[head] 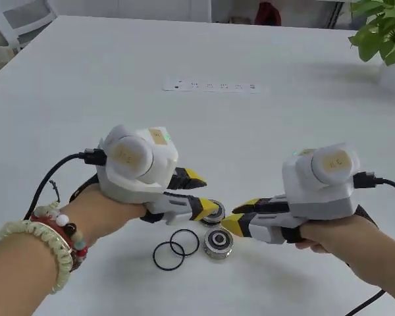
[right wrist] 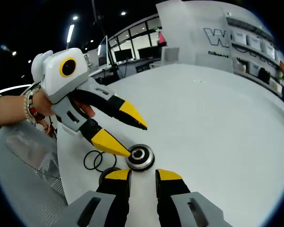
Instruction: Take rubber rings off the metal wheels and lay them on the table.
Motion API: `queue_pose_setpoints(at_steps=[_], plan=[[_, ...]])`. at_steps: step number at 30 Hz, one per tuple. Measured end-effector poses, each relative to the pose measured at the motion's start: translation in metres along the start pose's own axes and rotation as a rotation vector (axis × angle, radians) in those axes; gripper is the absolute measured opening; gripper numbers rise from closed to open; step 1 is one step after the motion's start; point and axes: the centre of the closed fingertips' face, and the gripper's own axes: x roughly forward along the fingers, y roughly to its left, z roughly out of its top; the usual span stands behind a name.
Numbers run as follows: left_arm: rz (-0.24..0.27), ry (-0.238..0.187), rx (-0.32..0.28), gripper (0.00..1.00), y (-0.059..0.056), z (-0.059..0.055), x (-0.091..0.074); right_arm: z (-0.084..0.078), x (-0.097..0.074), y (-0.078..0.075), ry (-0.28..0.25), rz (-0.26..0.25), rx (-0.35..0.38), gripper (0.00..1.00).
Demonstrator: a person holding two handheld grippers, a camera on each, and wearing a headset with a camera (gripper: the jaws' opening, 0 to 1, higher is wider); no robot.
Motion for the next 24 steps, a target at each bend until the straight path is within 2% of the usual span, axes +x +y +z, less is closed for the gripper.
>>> queue_pose_setpoints(at_steps=[1,7,10,16,19,24], plan=[[-0.001,0.003,0.000,0.27,-0.001,-0.001,0.000,0.001,0.001,0.001,-0.004,0.005,-0.019,0.16],[-0.008,0.005,-0.009,0.26,0.000,-0.003,0.003,0.001,0.001,-0.003,-0.008,0.007,0.001,0.17],[-0.012,0.011,-0.009,0.26,-0.001,-0.005,0.005,0.001,0.002,0.000,-0.012,0.022,-0.010,0.18],[-0.019,0.024,-0.011,0.25,-0.002,-0.009,0.006,-0.001,0.004,0.006,0.001,0.038,-0.037,0.25],[-0.016,0.026,-0.008,0.23,-0.002,-0.010,0.006,-0.001,0.004,0.004,0.005,0.028,-0.044,0.26],[-0.022,0.028,-0.015,0.21,-0.003,-0.011,0.007,0.002,0.005,0.006,-0.024,0.031,-0.017,0.26]])
